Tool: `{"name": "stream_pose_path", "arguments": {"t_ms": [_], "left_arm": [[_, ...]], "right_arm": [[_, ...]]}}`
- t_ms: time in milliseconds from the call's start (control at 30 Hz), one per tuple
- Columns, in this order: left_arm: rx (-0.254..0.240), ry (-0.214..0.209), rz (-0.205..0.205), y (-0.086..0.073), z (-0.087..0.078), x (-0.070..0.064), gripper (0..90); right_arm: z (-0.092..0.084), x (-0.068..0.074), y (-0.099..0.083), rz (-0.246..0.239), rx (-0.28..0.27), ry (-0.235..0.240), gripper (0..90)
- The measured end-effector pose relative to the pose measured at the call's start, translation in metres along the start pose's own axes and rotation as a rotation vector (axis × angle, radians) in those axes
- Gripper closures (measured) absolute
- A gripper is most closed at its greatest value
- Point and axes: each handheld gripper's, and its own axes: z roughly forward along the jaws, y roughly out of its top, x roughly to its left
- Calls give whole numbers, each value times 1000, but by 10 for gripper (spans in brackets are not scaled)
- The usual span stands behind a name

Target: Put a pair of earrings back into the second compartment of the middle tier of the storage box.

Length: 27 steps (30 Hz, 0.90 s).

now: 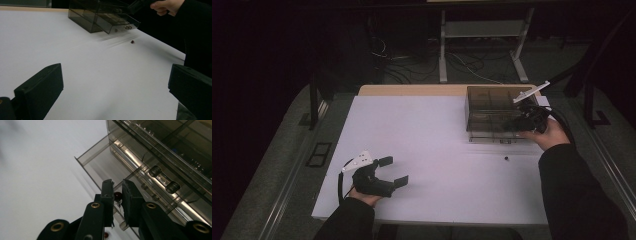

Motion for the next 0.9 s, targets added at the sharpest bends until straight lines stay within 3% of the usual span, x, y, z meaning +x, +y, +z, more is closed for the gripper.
{"name": "stream_pose_path", "arguments": {"t_ms": [333,400,700,900], "left_arm": [[4,-5,1,0,1,-1,0],[4,-5,1,0,1,0,0],[6,-3,2,0,1,-1,0],[6,-1,1,0,1,-1,0]], "right_arm": [[21,-11,-2,15,13,-27,779],[22,-10,-5,22,5,-26,737],[5,-1,-17,25,-43,-35,656],[-10,12,-23,8,-76,-40,547]]}}
